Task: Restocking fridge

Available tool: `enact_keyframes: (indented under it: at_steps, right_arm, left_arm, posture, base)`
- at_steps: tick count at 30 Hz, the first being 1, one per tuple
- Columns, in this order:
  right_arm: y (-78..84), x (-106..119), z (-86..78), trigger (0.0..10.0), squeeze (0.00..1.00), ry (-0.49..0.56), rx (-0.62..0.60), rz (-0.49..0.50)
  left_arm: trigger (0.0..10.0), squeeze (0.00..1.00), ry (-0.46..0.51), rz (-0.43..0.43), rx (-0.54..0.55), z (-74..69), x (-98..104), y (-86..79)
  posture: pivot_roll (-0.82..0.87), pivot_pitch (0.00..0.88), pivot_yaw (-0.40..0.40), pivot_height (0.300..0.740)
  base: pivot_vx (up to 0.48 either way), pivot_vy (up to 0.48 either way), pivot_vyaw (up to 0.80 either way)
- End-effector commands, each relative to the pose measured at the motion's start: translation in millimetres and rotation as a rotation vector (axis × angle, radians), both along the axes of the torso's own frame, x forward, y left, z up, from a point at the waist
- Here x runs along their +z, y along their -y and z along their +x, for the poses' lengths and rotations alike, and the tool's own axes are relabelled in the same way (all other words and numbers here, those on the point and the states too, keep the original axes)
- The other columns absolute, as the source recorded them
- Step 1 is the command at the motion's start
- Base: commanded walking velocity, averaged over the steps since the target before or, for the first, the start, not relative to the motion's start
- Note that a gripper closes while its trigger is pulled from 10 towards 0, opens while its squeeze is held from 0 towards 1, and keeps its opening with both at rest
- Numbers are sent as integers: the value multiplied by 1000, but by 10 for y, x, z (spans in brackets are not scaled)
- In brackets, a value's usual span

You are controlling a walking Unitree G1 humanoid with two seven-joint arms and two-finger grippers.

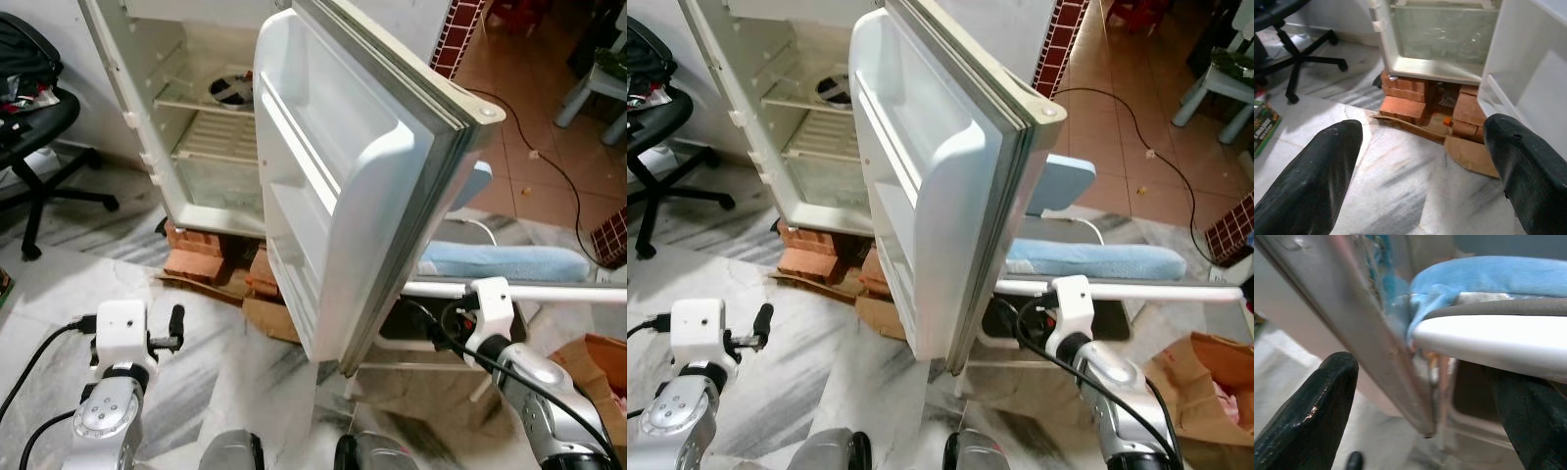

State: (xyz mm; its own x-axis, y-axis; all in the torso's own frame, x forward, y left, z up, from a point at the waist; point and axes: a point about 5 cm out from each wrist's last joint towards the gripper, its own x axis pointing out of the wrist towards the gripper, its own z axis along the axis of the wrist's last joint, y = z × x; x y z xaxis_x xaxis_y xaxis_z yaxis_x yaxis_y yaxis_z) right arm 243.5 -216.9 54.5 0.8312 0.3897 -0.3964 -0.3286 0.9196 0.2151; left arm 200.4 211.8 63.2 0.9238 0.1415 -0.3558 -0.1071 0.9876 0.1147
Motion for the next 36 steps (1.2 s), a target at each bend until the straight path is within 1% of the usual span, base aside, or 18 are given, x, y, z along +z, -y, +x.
enact_keyframes:
  at_steps: [1, 2, 3, 5, 7, 10, 12, 14, 16, 17, 20, 22, 27, 29, 30, 31, 34, 36]
  right_arm:
    - [-168, 519, 197, 10000, 0, 215, 168, 48]
    - [-210, 517, 145, 10000, 0, 190, 253, 44]
    - [-210, 517, 145, 10000, 0, 190, 253, 44]
    - [-247, 524, 3, 10000, 0, 124, 392, 87]
    - [-249, 526, -47, 10000, 0, 110, 433, 79]
    - [-246, 531, -86, 10000, 0, 96, 444, 90]
    - [-260, 559, -145, 10000, 0, 80, 494, 106]
    - [-256, 587, -168, 10000, 0, 83, 520, 93]
    - [-212, 670, -98, 10000, 0, 123, 479, 82]
    - [-212, 670, -98, 10000, 0, 123, 479, 82]
    - [-89, 853, 66, 10000, 0, 216, 382, 59]
    - [-47, 904, 109, 10000, 0, 237, 355, 50]
    - [-71, 952, 184, 10000, 0, 263, 332, 46]
    - [-218, 1062, 241, 10000, 0, 296, 313, 162]
    - [-218, 1062, 241, 10000, 0, 296, 313, 162]
    - [-292, 1109, 242, 10000, 0, 305, 325, 213]
    - [-609, 1273, 171, 10000, 0, 322, 425, 410]
    - [-899, 1371, 92, 10000, 0, 323, 513, 562]
  left_arm:
    - [10000, 0, -25, -12, -17, -16, -9, 27]
    - [10000, 0, -49, -23, -21, -27, -31, 32]
    - [10000, 0, -49, -23, -21, -27, -31, 32]
    - [10000, 0, -77, -31, -41, -20, -55, 52]
    - [10000, 0, -81, -27, -49, -9, -59, 63]
    - [10000, 0, -86, -28, -60, 5, -67, 83]
    - [10000, 0, -93, -31, -67, 12, -72, 93]
    - [10000, 0, -101, -32, -72, 17, -74, 97]
    - [10000, 0, -108, -34, -76, 23, -80, 99]
    - [10000, 0, -108, -34, -76, 23, -80, 99]
    - [10000, 0, -112, -33, -77, 40, -90, 99]
    - [10000, 0, -114, -33, -78, 44, -92, 101]
    - [10000, 0, -119, -33, -83, 58, -106, 112]
    - [10000, 0, -118, -35, -86, 64, -101, 123]
    - [10000, 0, -118, -35, -86, 64, -101, 123]
    - [10000, 0, -117, -36, -86, 67, -101, 125]
    - [10000, 0, -116, -37, -86, 77, -107, 126]
    - [10000, 0, -115, -36, -88, 88, -108, 135]
  posture:
    - [87, 74, -40, 740]
    - [87, 74, -40, 740]
    - [87, 74, -40, 740]
    - [78, 75, -38, 740]
    - [73, 74, -39, 740]
    - [68, 74, -38, 740]
    - [65, 74, -37, 740]
    - [62, 75, -35, 740]
    - [61, 73, -33, 740]
    - [61, 73, -33, 740]
    - [59, 68, -31, 740]
    - [58, 67, -31, 740]
    - [56, 63, -33, 740]
    - [58, 61, -37, 740]
    - [58, 61, -37, 740]
    - [58, 61, -37, 740]
    - [62, 58, -39, 740]
    - [65, 55, -44, 740]
  base:
    - [0, 0, 0]
    - [0, 0, 0]
    - [0, 0, 0]
    - [0, 0, 0]
    - [0, 0, 0]
    - [0, 0, 0]
    - [0, 0, 0]
    - [0, 0, 0]
    - [0, 0, 0]
    - [0, 0, 0]
    - [0, 0, 0]
    - [0, 0, 0]
    - [0, 0, 0]
    - [0, 0, 0]
    - [0, 0, 0]
    - [0, 0, 0]
    - [0, 0, 0]
    - [0, 0, 0]
